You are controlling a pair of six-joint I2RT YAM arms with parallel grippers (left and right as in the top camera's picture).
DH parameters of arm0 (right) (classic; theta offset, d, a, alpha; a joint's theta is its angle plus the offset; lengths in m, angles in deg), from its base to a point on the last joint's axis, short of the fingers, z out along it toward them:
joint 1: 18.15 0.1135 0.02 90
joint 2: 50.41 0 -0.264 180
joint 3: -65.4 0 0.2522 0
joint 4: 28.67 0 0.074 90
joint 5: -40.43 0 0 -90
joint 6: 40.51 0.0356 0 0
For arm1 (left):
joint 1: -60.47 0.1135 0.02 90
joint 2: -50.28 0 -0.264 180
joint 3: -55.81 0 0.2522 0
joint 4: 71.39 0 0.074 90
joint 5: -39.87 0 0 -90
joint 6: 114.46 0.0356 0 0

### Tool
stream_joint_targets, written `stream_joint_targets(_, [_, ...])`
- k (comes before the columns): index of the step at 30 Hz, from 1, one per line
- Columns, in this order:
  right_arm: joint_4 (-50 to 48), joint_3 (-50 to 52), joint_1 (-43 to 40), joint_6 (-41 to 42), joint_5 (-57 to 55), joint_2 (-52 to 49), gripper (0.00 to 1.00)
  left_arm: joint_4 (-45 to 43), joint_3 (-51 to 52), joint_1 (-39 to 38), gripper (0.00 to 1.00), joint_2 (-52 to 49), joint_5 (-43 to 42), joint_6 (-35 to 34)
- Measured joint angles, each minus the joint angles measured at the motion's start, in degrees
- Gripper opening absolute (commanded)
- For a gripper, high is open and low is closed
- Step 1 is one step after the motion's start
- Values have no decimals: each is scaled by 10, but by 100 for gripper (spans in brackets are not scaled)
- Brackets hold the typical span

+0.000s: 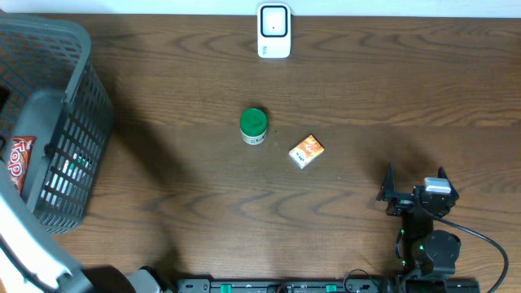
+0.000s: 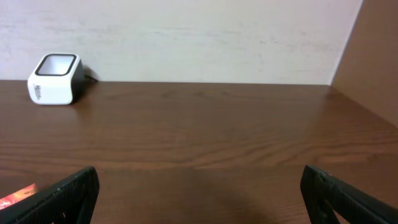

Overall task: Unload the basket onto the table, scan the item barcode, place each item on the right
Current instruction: 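Move the left gripper into the basket toward the white Panadol box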

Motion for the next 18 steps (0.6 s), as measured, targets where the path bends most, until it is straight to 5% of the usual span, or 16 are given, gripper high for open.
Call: stream_joint_targets(18, [0,0,0,0,0,0,99,232,1,11,98,-195,72,-284])
